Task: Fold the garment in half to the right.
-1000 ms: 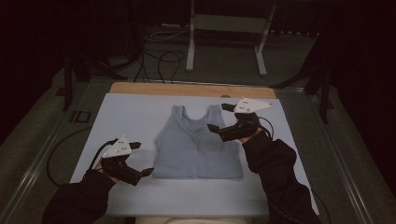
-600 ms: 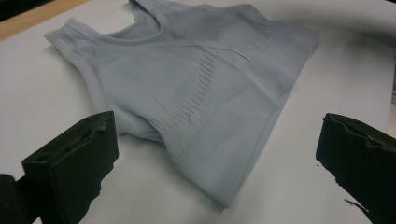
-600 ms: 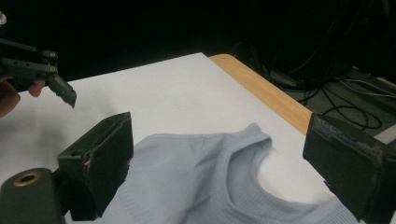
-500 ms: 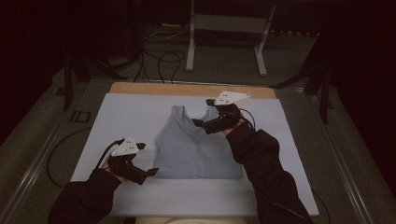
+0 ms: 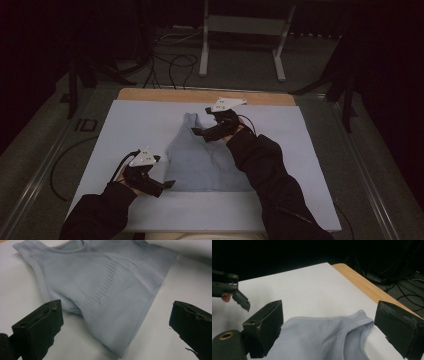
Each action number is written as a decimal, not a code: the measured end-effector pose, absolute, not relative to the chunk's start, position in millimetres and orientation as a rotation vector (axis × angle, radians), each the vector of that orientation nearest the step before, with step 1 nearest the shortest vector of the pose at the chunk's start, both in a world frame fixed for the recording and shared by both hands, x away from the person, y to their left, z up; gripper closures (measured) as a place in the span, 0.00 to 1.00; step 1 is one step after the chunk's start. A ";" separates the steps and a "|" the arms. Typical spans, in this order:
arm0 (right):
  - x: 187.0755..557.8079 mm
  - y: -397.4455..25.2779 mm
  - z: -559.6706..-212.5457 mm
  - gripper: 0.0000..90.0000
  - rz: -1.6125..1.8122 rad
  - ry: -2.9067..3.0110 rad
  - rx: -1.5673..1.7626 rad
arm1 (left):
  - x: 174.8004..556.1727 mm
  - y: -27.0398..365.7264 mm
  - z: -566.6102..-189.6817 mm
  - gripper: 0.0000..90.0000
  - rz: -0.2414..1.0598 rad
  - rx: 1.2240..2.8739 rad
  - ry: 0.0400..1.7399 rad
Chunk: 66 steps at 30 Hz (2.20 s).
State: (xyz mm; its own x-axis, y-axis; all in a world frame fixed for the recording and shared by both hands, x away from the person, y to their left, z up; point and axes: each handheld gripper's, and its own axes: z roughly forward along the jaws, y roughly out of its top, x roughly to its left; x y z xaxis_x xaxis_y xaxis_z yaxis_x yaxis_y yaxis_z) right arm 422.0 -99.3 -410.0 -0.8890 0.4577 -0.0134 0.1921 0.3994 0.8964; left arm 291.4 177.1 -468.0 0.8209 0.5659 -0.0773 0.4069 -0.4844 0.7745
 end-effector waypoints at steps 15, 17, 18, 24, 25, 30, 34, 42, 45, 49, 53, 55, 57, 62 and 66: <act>451.0 -62.9 -431.2 0.10 1.478 2.458 0.576 | 303.3 167.4 -496.8 0.00 0.193 2.245 0.812; 454.0 -59.4 -434.4 0.10 1.474 2.465 0.587 | 304.4 165.7 -500.4 0.00 0.168 2.257 0.822; 455.7 -58.4 -435.8 0.10 1.472 2.467 0.581 | 304.8 164.9 -501.6 0.00 0.164 2.271 0.829; 466.3 -52.3 -445.7 0.10 1.467 2.476 0.607 | 305.9 164.1 -507.4 0.20 0.146 2.285 0.877; 468.7 -51.5 -447.7 0.10 1.462 2.483 0.607 | 306.0 163.8 -508.2 0.22 0.141 2.285 0.882; 479.5 -49.4 -453.6 0.10 1.414 2.495 0.622 | 303.8 159.9 -511.1 0.40 0.148 2.320 0.868; 488.4 -49.5 -455.5 0.10 1.396 2.487 0.651 | 302.0 158.0 -509.6 0.54 0.126 2.316 0.882; 509.9 -45.3 -462.6 0.16 1.346 2.465 0.730 | 299.7 157.4 -509.2 0.74 0.080 2.278 0.947; 518.5 -38.6 -467.8 0.19 1.308 2.474 0.764 | 299.5 157.3 -509.7 0.82 0.054 2.267 0.945; 528.8 -31.4 -477.2 0.27 1.277 2.493 0.804 | 299.5 155.9 -509.2 0.91 0.039 2.269 0.936; 535.7 -22.2 -488.4 0.30 1.214 2.515 0.839 | 300.7 157.0 -509.6 0.91 0.025 2.258 0.943; 536.4 -20.5 -490.2 0.33 1.210 2.520 0.846 | 300.6 157.0 -509.5 0.92 0.024 2.257 0.944; 540.3 -12.9 -498.8 0.35 1.152 2.539 0.862 | 300.3 156.7 -508.8 0.92 0.026 2.253 0.944; 545.9 -9.9 -511.8 0.35 1.064 2.540 0.906 | 299.3 155.9 -507.5 0.92 0.027 2.262 0.924; 547.3 -10.8 -520.0 0.35 0.981 2.548 0.910 | 298.3 154.4 -506.8 0.93 0.027 2.261 0.920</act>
State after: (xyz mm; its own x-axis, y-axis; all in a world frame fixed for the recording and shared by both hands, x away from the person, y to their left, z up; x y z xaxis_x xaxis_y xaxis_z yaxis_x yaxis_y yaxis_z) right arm 547.3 -10.8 -520.0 -0.7692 0.6387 -0.0189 0.4612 0.5754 0.6755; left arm 298.3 154.4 -506.8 0.7491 0.6232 -0.2246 0.6087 -0.5139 0.6045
